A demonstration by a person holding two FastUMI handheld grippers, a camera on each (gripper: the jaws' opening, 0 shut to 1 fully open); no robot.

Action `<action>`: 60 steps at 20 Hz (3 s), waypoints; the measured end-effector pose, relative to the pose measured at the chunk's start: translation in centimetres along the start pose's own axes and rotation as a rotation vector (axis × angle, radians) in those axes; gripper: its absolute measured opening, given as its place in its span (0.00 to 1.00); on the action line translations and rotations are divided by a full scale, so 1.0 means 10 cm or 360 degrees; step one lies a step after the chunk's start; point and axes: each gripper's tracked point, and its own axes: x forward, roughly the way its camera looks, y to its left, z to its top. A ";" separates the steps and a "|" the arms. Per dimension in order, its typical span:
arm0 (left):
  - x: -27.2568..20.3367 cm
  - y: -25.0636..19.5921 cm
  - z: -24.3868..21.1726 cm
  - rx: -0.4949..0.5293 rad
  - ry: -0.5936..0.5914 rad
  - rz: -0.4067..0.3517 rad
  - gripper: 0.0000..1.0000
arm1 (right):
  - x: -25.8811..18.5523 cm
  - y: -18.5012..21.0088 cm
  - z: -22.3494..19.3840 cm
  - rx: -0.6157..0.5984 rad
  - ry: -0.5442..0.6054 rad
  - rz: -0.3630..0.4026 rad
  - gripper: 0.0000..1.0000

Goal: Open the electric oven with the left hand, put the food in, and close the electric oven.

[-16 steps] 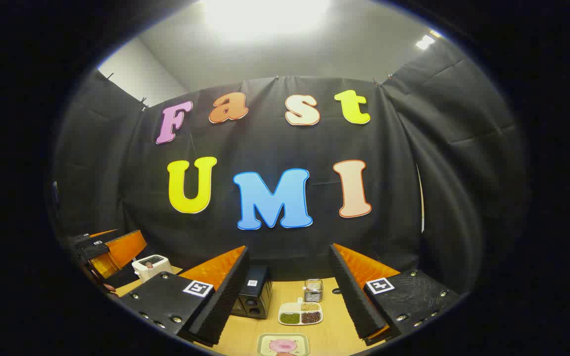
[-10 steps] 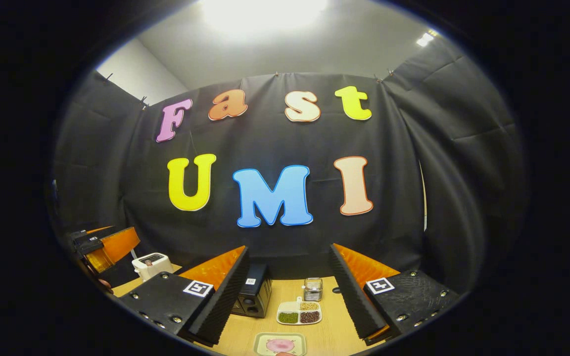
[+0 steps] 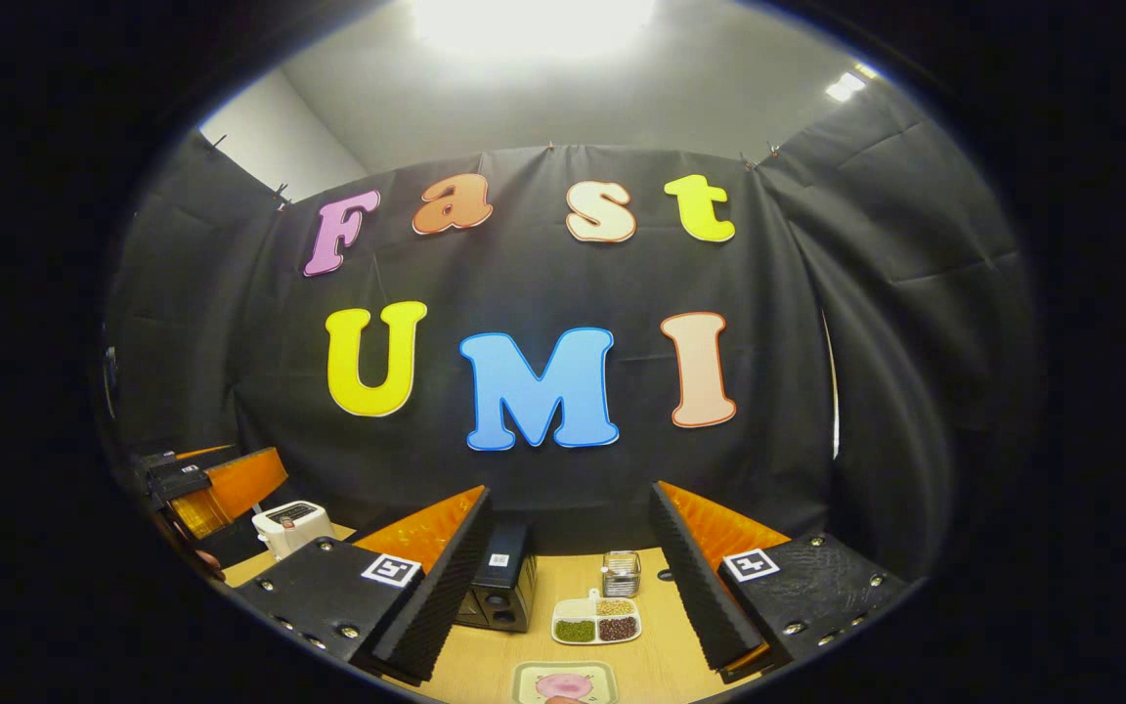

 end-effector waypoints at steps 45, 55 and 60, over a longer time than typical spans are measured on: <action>1.18 0.76 -3.12 0.0160 0.0881 0.0021 0.97 | 0.45 -0.21 -0.61 -0.0030 0.0249 -0.0144 0.97; 0.82 0.77 -3.35 0.0152 0.0928 0.0001 0.97 | 0.28 -0.24 -0.68 -0.0038 0.0285 -0.0152 0.97; 0.57 0.78 -3.56 0.0197 0.0984 -0.0002 0.96 | 0.18 -0.23 -0.71 -0.0044 0.0305 -0.0158 0.97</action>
